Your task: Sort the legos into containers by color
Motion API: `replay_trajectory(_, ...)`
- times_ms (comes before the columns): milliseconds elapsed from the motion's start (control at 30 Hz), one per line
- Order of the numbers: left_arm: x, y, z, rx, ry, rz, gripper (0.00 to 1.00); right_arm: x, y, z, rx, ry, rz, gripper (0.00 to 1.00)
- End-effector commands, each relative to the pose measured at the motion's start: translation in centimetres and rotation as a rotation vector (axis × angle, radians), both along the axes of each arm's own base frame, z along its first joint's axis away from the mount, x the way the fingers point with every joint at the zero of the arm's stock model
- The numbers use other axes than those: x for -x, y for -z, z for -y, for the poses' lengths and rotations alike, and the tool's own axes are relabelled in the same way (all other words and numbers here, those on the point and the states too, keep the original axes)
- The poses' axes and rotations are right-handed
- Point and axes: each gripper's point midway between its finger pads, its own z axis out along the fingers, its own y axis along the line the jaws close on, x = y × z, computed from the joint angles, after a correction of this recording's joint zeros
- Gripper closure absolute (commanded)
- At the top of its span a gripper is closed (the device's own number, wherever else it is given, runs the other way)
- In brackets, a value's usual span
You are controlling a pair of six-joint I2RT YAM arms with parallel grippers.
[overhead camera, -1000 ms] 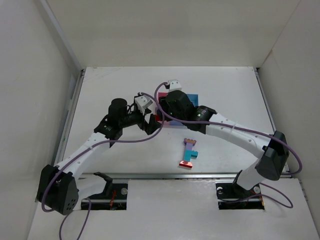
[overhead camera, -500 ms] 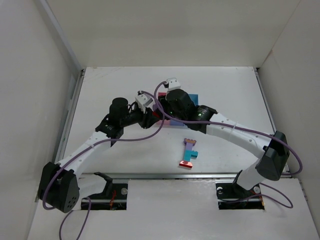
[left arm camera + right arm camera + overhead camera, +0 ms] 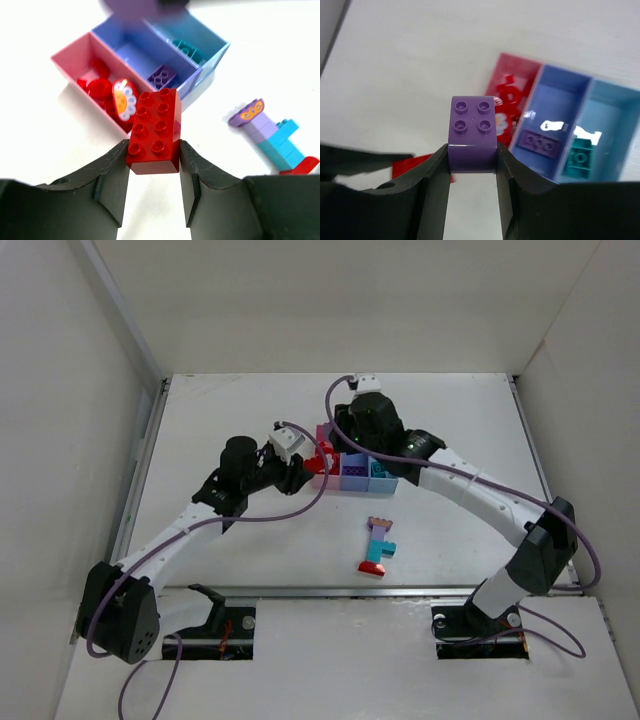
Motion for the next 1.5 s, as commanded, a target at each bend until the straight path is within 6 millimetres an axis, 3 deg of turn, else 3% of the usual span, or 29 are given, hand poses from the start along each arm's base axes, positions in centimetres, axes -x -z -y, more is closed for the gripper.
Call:
replay_trajectory(0, -0.1, 1.0, -0.7, -0.046, -0.017, 0.001, 1.0, -2.6, -4.5, 2.3, -0.066, 0.088, 0.104, 1.0)
replay_trajectory(133, -0.1, 2.5, -1.1, -0.08, -0.029, -0.031, 1.0, -3.3, -4.8, 3.1, -0.089, 0.119, 0.103, 1.0)
replay_trajectory(167, -0.3, 2.9, -1.2, -0.088, -0.039, -0.038, 1.0, -3.7, -4.0, 3.5, -0.081, 0.135, 0.083, 1.0)
replay_trajectory(233, -0.6, 2.9, -1.5, -0.095, -0.059, -0.034, 1.0, -4.0, -1.5, 3.9, -0.035, 0.151, 0.025, 1.0)
replay_trajectory(367, -2.1, 2.5, -1.7, -0.107, -0.109, -0.013, 1.0, -5.9, 5.7, 5.2, 0.037, 0.224, -0.151, 1.0)
replay_trajectory(500, -2.8, 2.5, -1.9, -0.12, -0.127, -0.002, 1.0, -6.6, 8.7, 5.8, 0.051, 0.252, -0.205, 0.92)
replay_trajectory(667, -4.3, 1.0, -1.6, -0.117, -0.142, 0.053, 1.0, -7.3, 8.9, 5.2, 0.032, 0.213, -0.183, 0.85)
replay_trajectory(700, -4.4, 1.5, -1.5, -0.124, -0.141, 0.042, 1.0, -7.3, 8.9, 5.2, 0.032, 0.213, -0.183, 0.84)
replay_trajectory(767, -5.2, 0.5, -1.2, -0.116, -0.139, 0.078, 1.0, -7.2, 9.5, 5.2, 0.043, 0.214, -0.197, 0.77)
replay_trajectory(800, -5.4, 0.9, -1.1, -0.118, -0.139, 0.074, 1.0, -7.2, 9.5, 5.2, 0.043, 0.214, -0.197, 0.71)
replay_trajectory(833, -5.7, 0.3, -1.0, -0.115, -0.137, 0.096, 1.0, -7.1, 10.2, 5.3, 0.056, 0.215, -0.212, 0.55)
replay_trajectory(867, -6.1, 0.8, -0.8, -0.117, -0.137, 0.092, 1.0, -7.0, 10.6, 5.1, 0.058, 0.206, -0.224, 0.45)
replay_trajectory(967, -6.9, 0.8, -0.5, -0.117, -0.134, 0.112, 1.0, -6.7, 11.0, 5.1, 0.073, 0.2, -0.25, 0.23)
replay_trajectory(1033, -7.5, 1.2, -0.3, -0.131, -0.127, 0.138, 1.0, -6.4, 11.2, 5.3, 0.082, 0.201, -0.26, 0.21)
replay_trajectory(1267, -9.0, 0.1, 0.9, -0.129, -0.117, 0.258, 1.0, -6.0, 7.2, 6.0, 0.039, 0.207, -0.182, 0.17)
replay_trajectory(1467, -9.7, 0.0, 2.3, -0.138, -0.088, 0.354, 1.0, -4.5, 5.1, 7.5, 0.031, 0.217, -0.145, 0.16)
